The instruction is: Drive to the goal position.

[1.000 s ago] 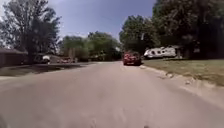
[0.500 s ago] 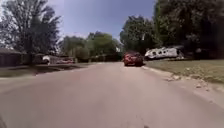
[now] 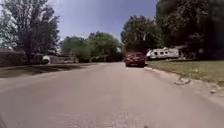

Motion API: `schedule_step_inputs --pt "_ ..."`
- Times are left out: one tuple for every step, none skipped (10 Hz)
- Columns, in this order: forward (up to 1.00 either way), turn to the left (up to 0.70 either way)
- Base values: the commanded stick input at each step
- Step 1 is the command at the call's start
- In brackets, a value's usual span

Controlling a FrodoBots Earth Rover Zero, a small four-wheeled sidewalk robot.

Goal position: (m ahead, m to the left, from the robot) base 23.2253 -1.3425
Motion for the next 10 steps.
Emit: schedule_step_inputs --pt "0.7 0.0" --pt "0.7 0.0" --pt "0.7 0.0" --pt "0.7 0.0" --pt "0.7 0.0" --pt "0.7 0.0" --pt "0.7 0.0" --pt "0.7 0.0" --pt "0.7 0.0" --pt "0.7 0.0"
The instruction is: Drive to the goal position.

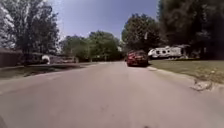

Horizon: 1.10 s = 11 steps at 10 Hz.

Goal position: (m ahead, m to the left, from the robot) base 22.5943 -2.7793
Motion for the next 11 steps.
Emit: schedule_step_inputs --pt "0.7 0.0" --pt "0.7 0.0" --pt "0.7 0.0" --pt "0.7 0.0" --pt "0.7 0.0" --pt "0.7 0.0" --pt "0.7 0.0" --pt "0.7 0.0" --pt "0.7 0.0" --pt "0.7 0.0" --pt "0.7 0.0"
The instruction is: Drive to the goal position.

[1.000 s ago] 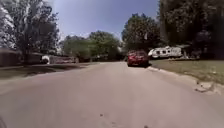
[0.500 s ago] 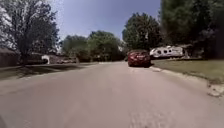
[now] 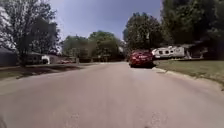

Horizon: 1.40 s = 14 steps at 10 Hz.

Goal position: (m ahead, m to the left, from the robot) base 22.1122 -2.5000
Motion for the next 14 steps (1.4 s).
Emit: schedule_step_inputs --pt "0.7 0.0" --pt "0.7 0.0" --pt "0.7 0.0" --pt "0.7 -0.21" --pt "0.7 -0.26" --pt "0.7 -0.11" --pt "0.7 0.0" --pt "0.7 0.0" --pt "0.7 0.0" --pt "0.7 0.0" --pt "0.7 -0.07" --pt "0.7 -0.29" --pt "0.7 -0.32" --pt "0.7 -0.27"
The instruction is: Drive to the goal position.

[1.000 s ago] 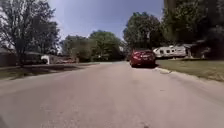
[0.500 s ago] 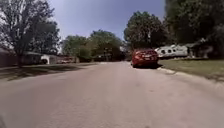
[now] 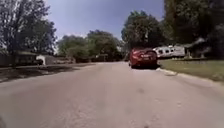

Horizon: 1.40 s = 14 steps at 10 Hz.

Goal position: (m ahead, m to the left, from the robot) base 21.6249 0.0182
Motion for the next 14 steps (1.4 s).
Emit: schedule_step_inputs --pt "0.7 -0.22" --pt "0.7 -0.17" --pt "0.7 -0.12" --pt "0.7 -0.07" --pt "0.7 -0.02" --pt "0.7 0.0" --pt "0.7 0.0" --pt "0.7 0.0" --pt "0.7 0.0" --pt "0.7 0.0" --pt "0.7 0.0" --pt "0.7 0.0" --pt "0.7 0.0" --pt "0.7 0.0"
